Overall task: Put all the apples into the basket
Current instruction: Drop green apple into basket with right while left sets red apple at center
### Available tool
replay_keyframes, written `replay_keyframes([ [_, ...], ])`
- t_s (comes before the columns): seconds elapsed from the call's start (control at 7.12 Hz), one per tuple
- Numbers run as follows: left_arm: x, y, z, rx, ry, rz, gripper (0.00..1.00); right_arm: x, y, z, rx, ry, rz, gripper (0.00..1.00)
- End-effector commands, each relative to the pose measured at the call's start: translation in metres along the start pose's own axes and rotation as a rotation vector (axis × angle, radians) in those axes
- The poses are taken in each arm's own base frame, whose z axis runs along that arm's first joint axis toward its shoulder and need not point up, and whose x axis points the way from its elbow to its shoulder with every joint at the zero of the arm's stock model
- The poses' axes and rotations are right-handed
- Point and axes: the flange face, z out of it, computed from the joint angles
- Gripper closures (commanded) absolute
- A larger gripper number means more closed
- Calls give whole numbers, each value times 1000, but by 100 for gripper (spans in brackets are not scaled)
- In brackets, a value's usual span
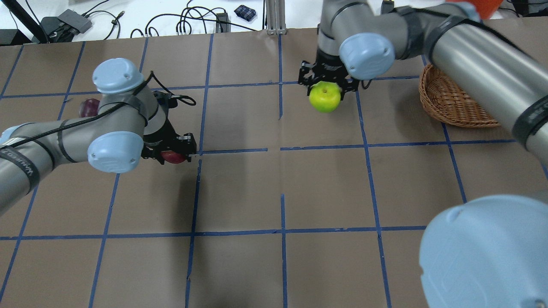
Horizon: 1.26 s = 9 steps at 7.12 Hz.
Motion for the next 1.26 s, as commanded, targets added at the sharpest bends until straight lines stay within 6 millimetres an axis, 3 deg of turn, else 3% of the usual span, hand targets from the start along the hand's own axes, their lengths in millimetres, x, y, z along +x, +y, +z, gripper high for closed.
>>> replay_keyframes([
  [0.0,125,18,-14,52,39,42,78,161,-64,-57,-27,-2,-4,100],
  [0.14,161,16,-4,37,59,86,78,219,-80,-56,-9,1,9,100],
  [0.28,178,9,-5,68,69,123,77,281,-97,-47,11,82,-45,100],
  [0.42,190,0,-2,82,76,133,76,330,-118,-30,57,161,-113,100],
  [0.56,206,4,14,60,61,174,76,372,-132,-6,62,183,-128,100],
  [0.7,215,4,33,37,51,189,76,386,-141,13,72,193,-163,100],
  [0.84,221,3,50,25,46,187,67,397,-148,30,80,203,-179,100],
  [0.98,227,3,63,26,46,187,53,412,-147,49,52,193,-152,100],
  [1.12,231,3,67,28,50,180,1,418,-147,57,33,203,-149,100],
])
